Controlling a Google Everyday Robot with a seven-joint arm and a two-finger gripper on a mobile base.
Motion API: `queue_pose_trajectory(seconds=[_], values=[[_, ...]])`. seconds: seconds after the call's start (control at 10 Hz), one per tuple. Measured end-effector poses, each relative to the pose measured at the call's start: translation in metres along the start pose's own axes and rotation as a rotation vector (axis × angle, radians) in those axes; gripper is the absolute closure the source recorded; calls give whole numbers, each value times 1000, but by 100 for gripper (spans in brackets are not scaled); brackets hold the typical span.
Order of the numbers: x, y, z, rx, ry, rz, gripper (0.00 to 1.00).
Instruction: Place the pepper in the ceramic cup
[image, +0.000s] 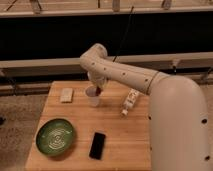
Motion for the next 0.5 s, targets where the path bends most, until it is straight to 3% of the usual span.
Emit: queue_pose_trajectory(seconds=[0.5], values=[[1, -2, 1, 6, 2, -19, 100]])
